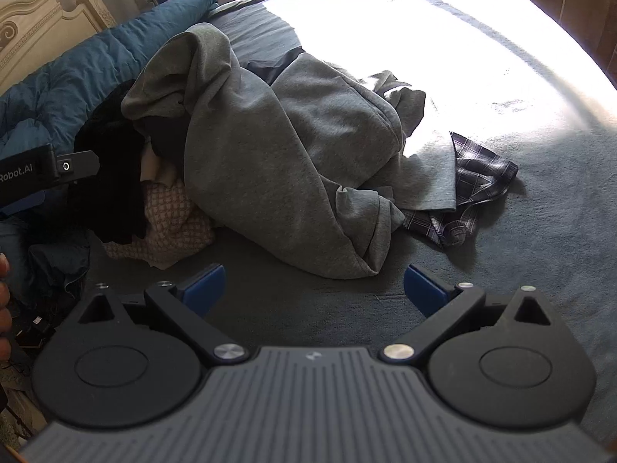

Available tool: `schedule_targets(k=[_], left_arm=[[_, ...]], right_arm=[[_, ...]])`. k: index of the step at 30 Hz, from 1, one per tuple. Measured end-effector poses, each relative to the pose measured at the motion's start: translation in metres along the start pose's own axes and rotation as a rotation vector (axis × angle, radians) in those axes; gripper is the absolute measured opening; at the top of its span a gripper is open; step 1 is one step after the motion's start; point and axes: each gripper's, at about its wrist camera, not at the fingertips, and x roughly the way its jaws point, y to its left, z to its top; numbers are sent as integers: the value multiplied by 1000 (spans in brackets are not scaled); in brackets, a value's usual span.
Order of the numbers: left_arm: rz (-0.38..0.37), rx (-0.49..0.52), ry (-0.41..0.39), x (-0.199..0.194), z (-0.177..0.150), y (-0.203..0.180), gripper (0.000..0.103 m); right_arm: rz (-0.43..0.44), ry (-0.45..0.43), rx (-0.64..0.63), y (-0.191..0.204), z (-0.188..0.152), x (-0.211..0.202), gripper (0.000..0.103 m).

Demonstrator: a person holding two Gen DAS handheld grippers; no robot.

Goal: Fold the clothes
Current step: 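Grasp the grey hoodie fabric with the right tool while the left tool grasps it too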

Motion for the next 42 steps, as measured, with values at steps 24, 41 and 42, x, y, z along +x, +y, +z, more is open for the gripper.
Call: schedule_targets(k=[24,41,42], left_arm=[[151,249,-18,262,159,-28,55],[-52,283,-86,113,82,-3,9],[-78,279,-83,96,70,-3,8]], right_arm=[[233,-95,-268,32,144,245,98],[324,-43,-236,26,111,183,3],[337,-43,-234,23,104,172,3]])
